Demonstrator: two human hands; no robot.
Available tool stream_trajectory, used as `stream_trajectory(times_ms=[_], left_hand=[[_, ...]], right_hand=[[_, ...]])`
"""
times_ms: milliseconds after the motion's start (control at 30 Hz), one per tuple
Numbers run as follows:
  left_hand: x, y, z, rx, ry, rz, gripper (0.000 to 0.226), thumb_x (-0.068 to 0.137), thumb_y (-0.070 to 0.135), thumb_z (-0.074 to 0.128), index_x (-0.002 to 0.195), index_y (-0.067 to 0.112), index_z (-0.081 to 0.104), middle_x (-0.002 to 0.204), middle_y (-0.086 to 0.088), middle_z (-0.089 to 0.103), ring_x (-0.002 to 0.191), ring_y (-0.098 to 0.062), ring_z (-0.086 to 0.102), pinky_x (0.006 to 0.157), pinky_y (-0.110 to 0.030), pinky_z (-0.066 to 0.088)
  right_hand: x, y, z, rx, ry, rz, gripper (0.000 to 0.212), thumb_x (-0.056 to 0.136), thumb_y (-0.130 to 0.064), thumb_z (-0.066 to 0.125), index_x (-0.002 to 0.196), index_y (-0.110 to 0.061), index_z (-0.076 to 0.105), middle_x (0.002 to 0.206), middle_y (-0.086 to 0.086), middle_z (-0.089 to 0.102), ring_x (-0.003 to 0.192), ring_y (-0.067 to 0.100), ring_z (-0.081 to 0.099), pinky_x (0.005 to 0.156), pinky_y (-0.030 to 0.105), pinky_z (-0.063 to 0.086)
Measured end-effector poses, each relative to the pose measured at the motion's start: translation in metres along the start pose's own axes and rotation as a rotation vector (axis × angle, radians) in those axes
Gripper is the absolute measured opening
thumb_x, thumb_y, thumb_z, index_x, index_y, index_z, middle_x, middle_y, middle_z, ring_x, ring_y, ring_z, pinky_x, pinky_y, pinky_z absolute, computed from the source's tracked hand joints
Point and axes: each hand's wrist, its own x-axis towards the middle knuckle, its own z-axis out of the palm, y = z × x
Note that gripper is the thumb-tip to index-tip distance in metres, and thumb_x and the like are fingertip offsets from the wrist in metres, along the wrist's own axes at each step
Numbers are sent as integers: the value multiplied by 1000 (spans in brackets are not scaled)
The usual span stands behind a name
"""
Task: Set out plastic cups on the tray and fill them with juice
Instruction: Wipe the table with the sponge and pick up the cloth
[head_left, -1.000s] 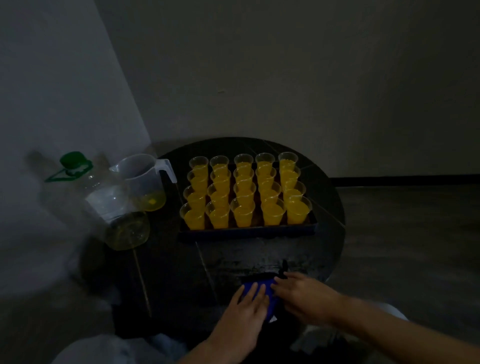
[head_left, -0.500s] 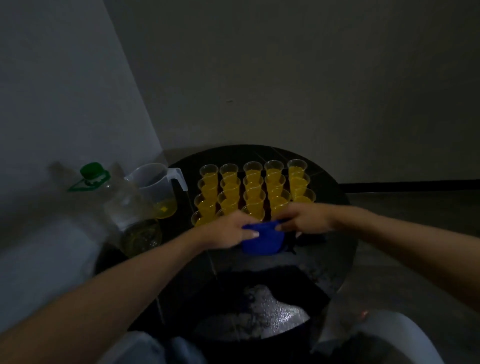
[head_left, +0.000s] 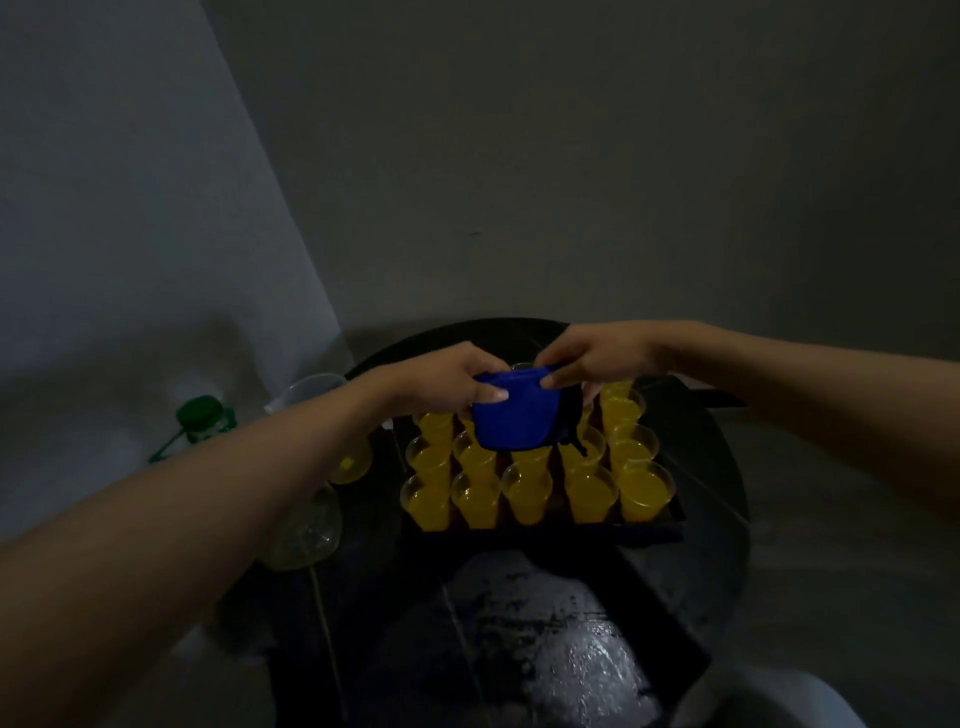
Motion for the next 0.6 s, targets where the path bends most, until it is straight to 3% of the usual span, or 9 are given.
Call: stream_trajectory(times_ms=[267, 367, 433, 500, 600], left_hand=[[-6, -3, -28, -74, 133, -11, 20, 102, 13, 55, 116, 22, 67, 106, 3, 74, 99, -9, 72, 82, -27, 57], [-9, 2, -33, -137, 206, -30, 23, 100, 7, 57, 113, 23, 64, 114, -4, 67, 105, -22, 69, 90, -35, 59], [-13, 9, -35, -311, 319, -53, 27, 95, -2, 57, 114, 18, 57, 119, -9, 59, 107, -26, 65, 93, -39, 58], [-17, 13, -37, -520, 391, -35, 23, 94, 0, 58, 112, 13, 51, 116, -12, 54, 105, -26, 62, 91, -40, 58], [-27, 20, -38, -677, 248, -19, 41, 88, 15, 71, 121, 9, 49, 125, -18, 56, 111, -33, 65, 92, -43, 58]], right_hand=[[10, -30, -26, 82, 34, -39, 25, 99, -19, 55, 123, -14, 63, 109, 10, 73, 96, 23, 73, 81, 34, 60], [6, -44, -31, 70, 92, -50, 24, 96, -22, 61, 117, -12, 65, 103, 10, 74, 90, 22, 74, 71, 27, 60], [3, -52, -33, 55, 163, -56, 24, 92, -27, 66, 109, -11, 67, 97, 10, 75, 85, 20, 74, 65, 24, 57], [4, -57, -34, 31, 250, -68, 30, 85, -33, 72, 102, -10, 68, 90, 9, 75, 81, 21, 73, 67, 27, 55], [8, -63, -32, 37, 392, -108, 43, 79, -41, 76, 100, -4, 69, 90, 17, 72, 81, 30, 70, 75, 39, 55]])
